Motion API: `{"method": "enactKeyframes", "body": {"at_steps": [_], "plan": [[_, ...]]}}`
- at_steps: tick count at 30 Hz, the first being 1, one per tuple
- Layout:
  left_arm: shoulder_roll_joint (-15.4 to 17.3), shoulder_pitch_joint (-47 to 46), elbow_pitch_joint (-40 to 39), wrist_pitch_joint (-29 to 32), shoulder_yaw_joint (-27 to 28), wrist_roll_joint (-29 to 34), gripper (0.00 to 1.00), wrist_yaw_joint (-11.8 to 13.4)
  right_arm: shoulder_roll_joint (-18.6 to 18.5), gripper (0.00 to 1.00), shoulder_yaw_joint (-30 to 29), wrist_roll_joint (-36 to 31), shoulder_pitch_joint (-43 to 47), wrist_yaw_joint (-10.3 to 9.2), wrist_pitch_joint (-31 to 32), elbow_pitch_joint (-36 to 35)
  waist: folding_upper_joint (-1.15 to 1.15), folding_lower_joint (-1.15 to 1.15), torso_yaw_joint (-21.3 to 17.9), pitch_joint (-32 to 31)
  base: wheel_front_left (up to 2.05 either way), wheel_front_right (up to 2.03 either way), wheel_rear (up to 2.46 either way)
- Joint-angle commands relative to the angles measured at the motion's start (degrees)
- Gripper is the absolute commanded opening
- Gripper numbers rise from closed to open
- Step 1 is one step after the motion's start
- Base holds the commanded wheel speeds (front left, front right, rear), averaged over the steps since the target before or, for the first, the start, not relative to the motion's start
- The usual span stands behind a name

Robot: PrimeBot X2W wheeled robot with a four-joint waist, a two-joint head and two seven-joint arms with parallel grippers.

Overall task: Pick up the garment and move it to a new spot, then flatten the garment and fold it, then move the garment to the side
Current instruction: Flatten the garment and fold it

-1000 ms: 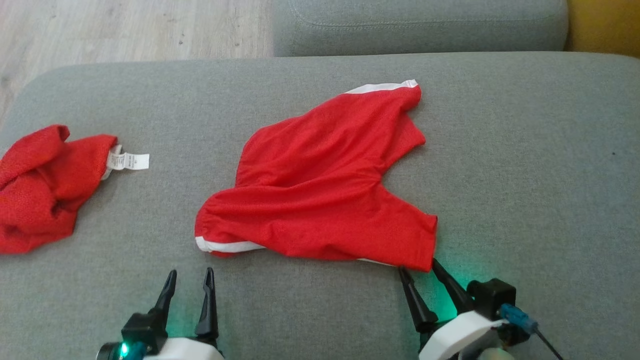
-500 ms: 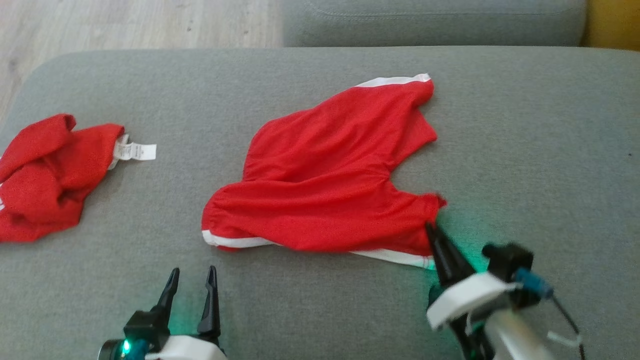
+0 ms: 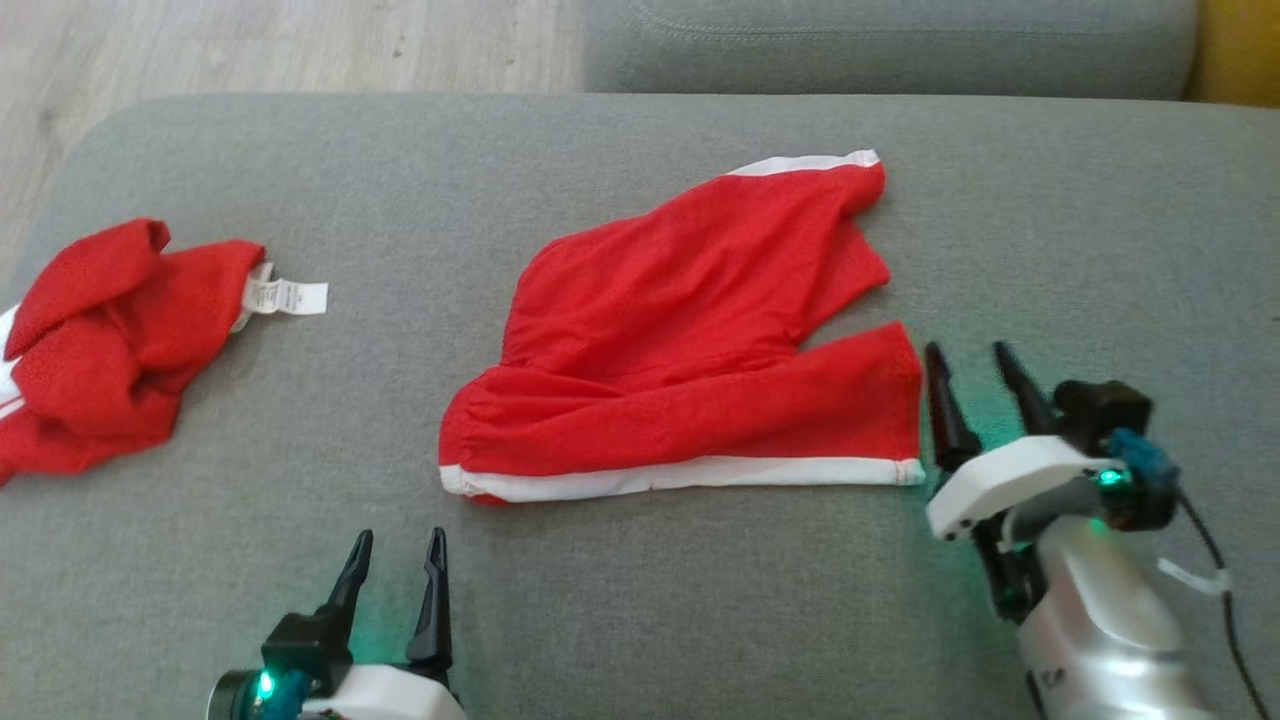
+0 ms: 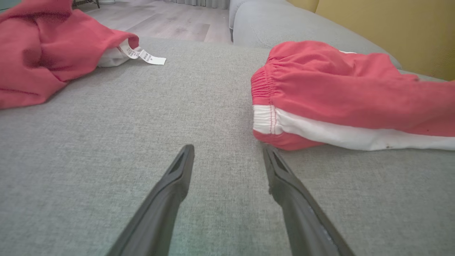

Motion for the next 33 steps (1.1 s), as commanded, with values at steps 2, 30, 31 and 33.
{"method": "enactKeyframes", "body": {"at_steps": [2, 30, 31, 33], "plan": [[0.01, -2.23, -1.76, -0.29, 2.06, 0.23, 1.0, 0.72, -0.06, 1.0, -1.04, -2.05, -0.56, -0.04, -0.37, -3.6, 0.0, 0.0, -0.76, -0.68, 0.0, 0.0, 0.0], [0.04, 2.94, -6.29, -0.29, 5.09, 7.56, 1.0, 2.78, -0.06, 1.0, 4.7, -3.76, 16.69, -0.04, -0.37, -16.07, 0.0, 0.0, -4.28, -5.25, 0.0, 0.0, 0.0], [0.03, 2.66, -6.3, -0.29, 4.9, 7.43, 1.0, 2.73, -0.06, 1.0, 4.92, -3.41, 16.08, -0.04, -0.37, -15.26, 0.0, 0.0, -4.1, -4.72, 0.0, 0.0, 0.0], [0.03, 2.02, -6.39, -0.29, 4.34, 6.9, 1.0, 2.78, -0.06, 1.0, 5.9, -2.93, 14.4, -0.04, -0.37, -13.2, 0.0, 0.0, -3.67, -3.56, 0.0, 0.0, 0.0]]}}
